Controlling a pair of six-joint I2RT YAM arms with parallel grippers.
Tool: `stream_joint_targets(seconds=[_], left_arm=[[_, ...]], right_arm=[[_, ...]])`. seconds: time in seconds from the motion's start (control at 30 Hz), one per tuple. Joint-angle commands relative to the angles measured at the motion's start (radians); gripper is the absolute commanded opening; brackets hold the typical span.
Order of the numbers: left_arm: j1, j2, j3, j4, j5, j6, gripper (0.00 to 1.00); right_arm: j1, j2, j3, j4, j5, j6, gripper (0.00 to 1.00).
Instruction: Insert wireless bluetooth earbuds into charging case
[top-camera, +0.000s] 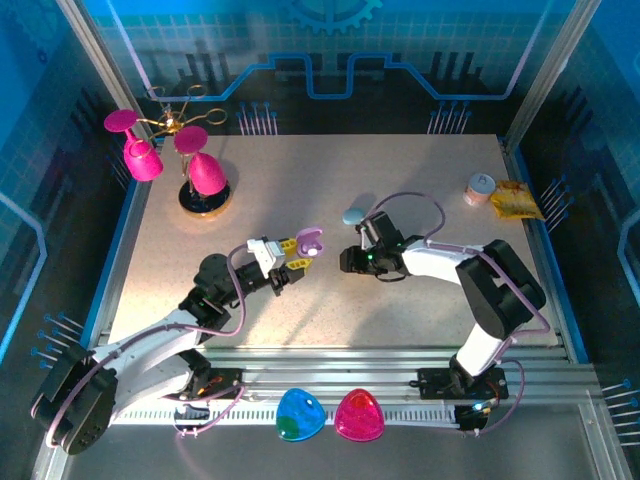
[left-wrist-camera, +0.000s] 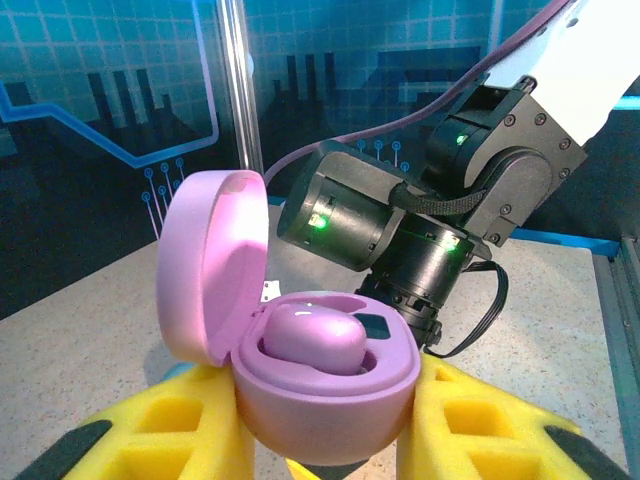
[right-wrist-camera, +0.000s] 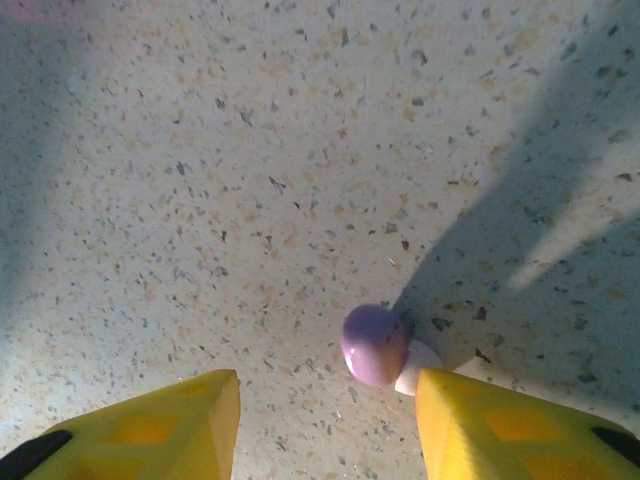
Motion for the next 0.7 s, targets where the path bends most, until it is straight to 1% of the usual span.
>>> stream_joint_targets(seconds=[0.0, 0.17, 0.23, 0.3, 0.47, 0.57, 0.67], left_arm=[[0.007, -0.005, -0.013, 0.002, 0.014, 0.022, 0.32], [0.007, 0.006, -0.010, 0.009, 0.012, 0.025, 0.32], [0.006, 0.008, -0.009, 0.009, 0.012, 0.025, 0.32], [0.007, 0.009, -0.007, 0.009, 0.014, 0.025, 0.32], [0.007, 0.008, -0.007, 0.013, 0.015, 0.022, 0.32], [0.007, -0.001, -0.010, 0.021, 0.015, 0.020, 0.32], [0.006, -0.022, -0.013, 0.009, 0.012, 0.023, 0.32]], right_arm=[[-0.009, 0.026, 0.052, -0.003, -0.020, -0.025, 0.46], [-0.006, 0.026, 0.063, -0.014, -0.048, -0.032, 0.46], [-0.002, 0.009, 0.064, -0.027, -0.036, -0.040, 0.45], [0.007, -0.014, 0.073, -0.059, 0.005, -0.056, 0.45], [0.041, -0.051, 0.116, -0.147, 0.151, -0.115, 0.45], [0.057, -0.026, 0.160, -0.205, 0.226, -0.136, 0.45], [0.073, 0.023, 0.223, -0.282, 0.286, -0.139, 0.40]])
